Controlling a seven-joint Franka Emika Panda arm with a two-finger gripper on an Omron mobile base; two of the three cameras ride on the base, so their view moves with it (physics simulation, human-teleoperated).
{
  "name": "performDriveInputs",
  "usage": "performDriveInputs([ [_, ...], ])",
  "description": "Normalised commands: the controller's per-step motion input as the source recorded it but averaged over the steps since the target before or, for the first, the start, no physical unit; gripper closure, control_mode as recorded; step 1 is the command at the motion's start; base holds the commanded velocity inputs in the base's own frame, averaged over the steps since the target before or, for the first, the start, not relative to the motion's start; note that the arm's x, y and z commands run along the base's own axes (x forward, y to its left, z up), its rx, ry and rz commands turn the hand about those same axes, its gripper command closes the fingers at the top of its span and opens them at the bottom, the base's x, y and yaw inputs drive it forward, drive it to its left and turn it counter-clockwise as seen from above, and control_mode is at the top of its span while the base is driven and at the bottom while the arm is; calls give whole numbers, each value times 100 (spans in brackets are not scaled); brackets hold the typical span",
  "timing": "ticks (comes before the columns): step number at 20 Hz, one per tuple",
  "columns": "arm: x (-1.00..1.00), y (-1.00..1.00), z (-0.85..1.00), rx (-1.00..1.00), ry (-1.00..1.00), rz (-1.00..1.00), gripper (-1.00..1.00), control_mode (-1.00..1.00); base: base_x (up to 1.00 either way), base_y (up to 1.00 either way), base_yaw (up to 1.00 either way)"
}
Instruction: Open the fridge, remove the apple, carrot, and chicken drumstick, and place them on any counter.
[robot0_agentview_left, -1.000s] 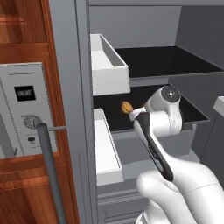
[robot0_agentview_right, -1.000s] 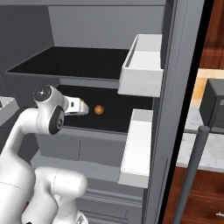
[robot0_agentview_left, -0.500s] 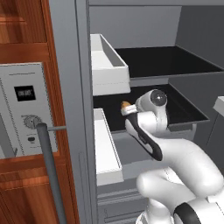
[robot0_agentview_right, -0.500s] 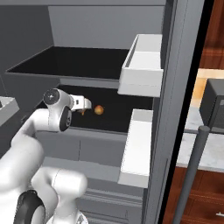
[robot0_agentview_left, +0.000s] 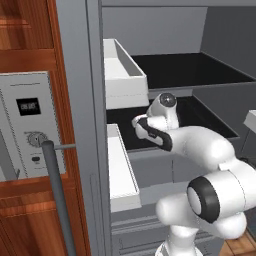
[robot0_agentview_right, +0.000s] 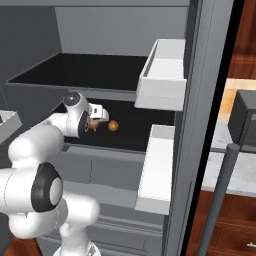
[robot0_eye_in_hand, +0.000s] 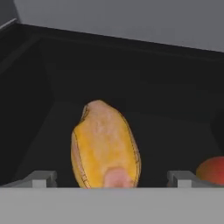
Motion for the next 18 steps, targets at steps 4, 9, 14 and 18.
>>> performDriveInputs([
  [4, 36, 0, -48, 3, 14, 0, -100, -100, 0, 0, 0],
  [9, 35, 6, -38, 1, 3, 0, 100, -100, 0, 0, 0],
  [14, -24, 10, -9, 0, -5, 0, 100, -100, 0, 0, 0],
  [18, -98, -1, 15, 2, -25, 0, 100, -100, 0, 0, 0],
])
